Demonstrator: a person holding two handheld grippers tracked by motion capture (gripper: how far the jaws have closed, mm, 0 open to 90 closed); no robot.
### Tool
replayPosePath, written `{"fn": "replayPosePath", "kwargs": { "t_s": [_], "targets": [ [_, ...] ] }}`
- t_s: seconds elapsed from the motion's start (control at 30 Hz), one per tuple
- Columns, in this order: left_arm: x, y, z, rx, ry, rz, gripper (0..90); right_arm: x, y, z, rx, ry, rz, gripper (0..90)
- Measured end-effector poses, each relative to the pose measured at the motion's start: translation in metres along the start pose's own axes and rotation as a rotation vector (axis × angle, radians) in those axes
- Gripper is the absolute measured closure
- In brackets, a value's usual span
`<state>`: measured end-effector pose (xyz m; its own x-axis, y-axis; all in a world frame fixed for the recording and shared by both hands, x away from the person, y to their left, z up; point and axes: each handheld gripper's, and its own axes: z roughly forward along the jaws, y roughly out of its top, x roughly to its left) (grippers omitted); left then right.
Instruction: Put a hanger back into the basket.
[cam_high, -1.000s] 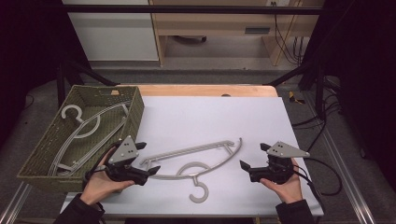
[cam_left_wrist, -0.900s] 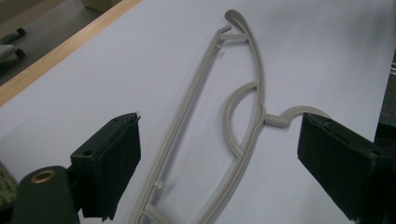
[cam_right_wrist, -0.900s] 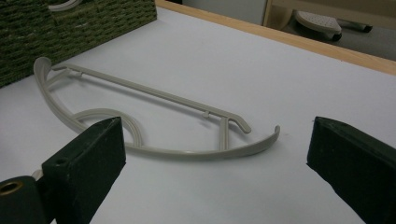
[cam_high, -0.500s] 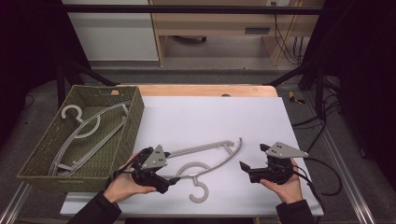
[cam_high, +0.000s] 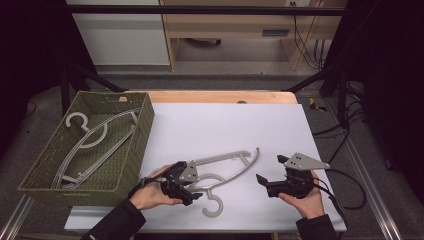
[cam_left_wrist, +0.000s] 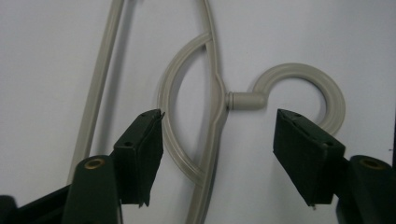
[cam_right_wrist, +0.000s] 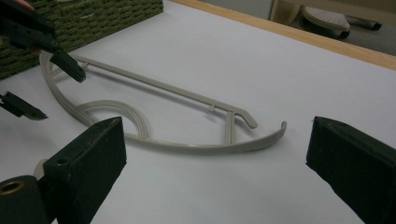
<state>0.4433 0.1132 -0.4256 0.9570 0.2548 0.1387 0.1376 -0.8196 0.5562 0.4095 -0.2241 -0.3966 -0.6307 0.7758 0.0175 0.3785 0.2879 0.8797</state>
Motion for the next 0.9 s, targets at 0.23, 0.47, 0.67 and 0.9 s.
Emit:
{"fn": "replayPosePath", "kwargs": {
  "t_s": [0.23,0.47,0.67,0.9],
  "targets": [
    [0.008,0.002,0.012,0.066,-0.015,0.018,46.8,0.0,0.0,0.0,0.008,0.004,-0.007,5.4],
    [0.01,0.002,0.02,0.096,-0.036,0.052,60.4,0.0,0.0,0.001,0.015,0.009,-0.008,5.3],
    [0.011,0.003,0.027,0.121,-0.036,0.071,67.1,0.001,-0.001,0.003,0.026,0.009,-0.01,5.3],
    [0.013,0.004,0.031,0.149,-0.053,0.067,74.5,0.001,0.0,0.001,0.025,0.007,-0.01,5.3]
  ]
}}
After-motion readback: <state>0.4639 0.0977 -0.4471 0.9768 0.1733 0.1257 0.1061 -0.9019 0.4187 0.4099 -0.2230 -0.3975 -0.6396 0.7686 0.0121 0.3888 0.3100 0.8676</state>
